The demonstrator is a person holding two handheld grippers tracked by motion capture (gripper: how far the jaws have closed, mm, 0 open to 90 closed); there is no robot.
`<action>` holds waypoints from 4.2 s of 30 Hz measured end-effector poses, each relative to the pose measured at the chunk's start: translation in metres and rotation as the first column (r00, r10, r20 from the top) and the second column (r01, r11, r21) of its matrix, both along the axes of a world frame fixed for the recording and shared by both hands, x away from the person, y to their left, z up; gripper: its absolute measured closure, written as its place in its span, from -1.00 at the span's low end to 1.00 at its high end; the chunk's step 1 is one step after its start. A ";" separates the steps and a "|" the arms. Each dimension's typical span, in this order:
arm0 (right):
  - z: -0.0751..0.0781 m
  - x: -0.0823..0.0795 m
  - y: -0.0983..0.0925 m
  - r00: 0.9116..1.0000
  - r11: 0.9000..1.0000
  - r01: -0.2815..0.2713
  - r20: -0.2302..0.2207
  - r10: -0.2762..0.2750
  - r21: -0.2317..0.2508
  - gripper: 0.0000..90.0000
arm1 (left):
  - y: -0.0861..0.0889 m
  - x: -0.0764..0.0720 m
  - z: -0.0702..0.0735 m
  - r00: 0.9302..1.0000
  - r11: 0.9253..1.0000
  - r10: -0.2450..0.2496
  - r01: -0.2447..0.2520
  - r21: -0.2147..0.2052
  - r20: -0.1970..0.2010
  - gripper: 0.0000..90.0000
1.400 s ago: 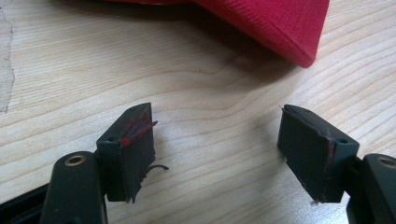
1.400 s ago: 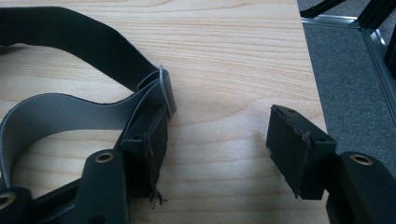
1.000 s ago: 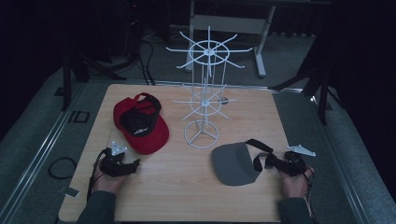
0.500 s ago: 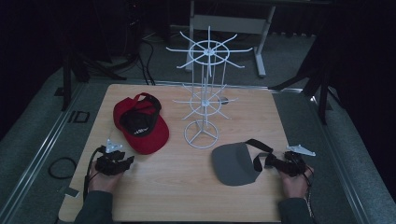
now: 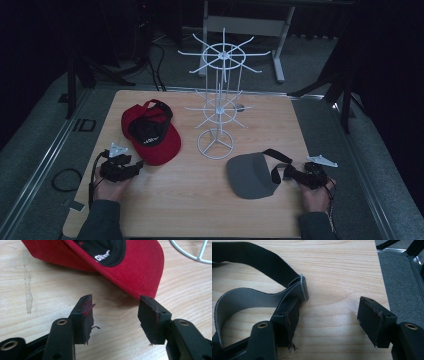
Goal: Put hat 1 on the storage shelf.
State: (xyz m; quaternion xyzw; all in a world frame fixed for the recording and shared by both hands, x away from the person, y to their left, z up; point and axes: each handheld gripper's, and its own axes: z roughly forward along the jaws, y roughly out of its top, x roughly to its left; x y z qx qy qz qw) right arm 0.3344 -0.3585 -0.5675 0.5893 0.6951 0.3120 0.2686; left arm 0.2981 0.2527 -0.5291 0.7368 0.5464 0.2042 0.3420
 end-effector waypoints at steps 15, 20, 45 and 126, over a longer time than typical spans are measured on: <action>0.000 0.000 0.000 1.000 1.000 -0.005 0.000 0.005 0.000 -0.27 | -0.003 0.019 0.008 1.000 0.999 -0.001 0.000 -0.048 -0.020 -0.27; 0.000 0.000 0.000 1.000 1.000 -0.007 0.000 0.007 -0.001 -0.28 | -0.006 0.025 0.005 0.999 0.999 -0.009 0.008 -0.048 -0.038 -0.27; 0.000 0.000 0.000 1.000 1.000 -0.010 -0.002 0.010 -0.001 -0.29 | -0.019 0.047 -0.020 0.992 0.989 -0.070 0.055 -0.136 -0.106 0.00; 0.000 0.000 0.000 1.000 1.000 -0.016 -0.003 0.016 -0.001 -0.32 | -0.011 0.035 0.018 0.990 0.985 -0.019 0.042 -0.164 0.142 0.91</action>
